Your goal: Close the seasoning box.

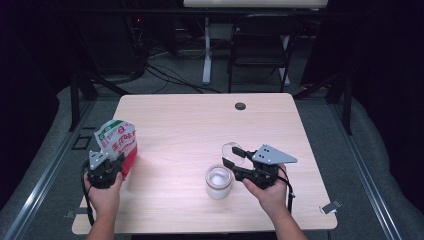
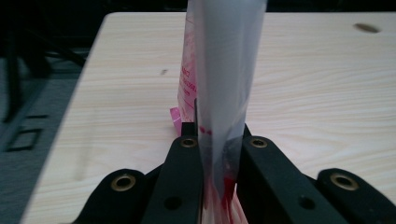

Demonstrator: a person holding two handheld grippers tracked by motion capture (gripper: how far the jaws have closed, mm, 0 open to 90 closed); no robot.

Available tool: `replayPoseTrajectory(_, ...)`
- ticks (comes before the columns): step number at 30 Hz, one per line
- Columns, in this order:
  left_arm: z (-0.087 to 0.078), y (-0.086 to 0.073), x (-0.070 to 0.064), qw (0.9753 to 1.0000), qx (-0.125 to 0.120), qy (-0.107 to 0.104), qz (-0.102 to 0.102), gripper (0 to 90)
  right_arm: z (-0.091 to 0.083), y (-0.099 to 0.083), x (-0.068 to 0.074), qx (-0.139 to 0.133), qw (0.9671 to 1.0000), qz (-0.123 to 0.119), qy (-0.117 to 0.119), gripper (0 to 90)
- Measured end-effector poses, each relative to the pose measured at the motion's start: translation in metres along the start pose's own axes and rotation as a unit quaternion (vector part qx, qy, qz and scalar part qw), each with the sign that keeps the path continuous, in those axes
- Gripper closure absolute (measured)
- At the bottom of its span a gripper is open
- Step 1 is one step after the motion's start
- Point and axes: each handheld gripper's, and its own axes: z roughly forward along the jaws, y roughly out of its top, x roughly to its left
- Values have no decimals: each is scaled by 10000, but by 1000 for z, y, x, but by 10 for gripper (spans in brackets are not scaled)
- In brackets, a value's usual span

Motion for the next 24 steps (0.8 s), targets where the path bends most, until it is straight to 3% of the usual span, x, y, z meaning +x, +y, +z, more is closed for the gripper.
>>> replayPoseTrajectory(3, 2, 0, 0, 9991, 141, 262, 294, 899, 0, 0, 0, -13, 10000, 10, -9, 493)
replayPoseTrajectory(8, 7, -2, 2, 9982, 318, 348, 379, 897, -1, 0, -1, -11, 10000, 11, -14, 493)
replayPoseTrajectory(12, 9, -2, 1, 9965, 458, 393, 579, 889, -1, 0, -2, -14, 10000, 24, -22, 493)
replayPoseTrajectory(20, 12, -4, 0, 9974, 491, 241, 466, 814, -1, -1, -3, 16, 10000, 37, -33, 493)
replayPoseTrajectory(24, 12, -4, 0, 9986, 384, 127, 335, 680, 0, -2, -3, 23, 10000, 41, -42, 493)
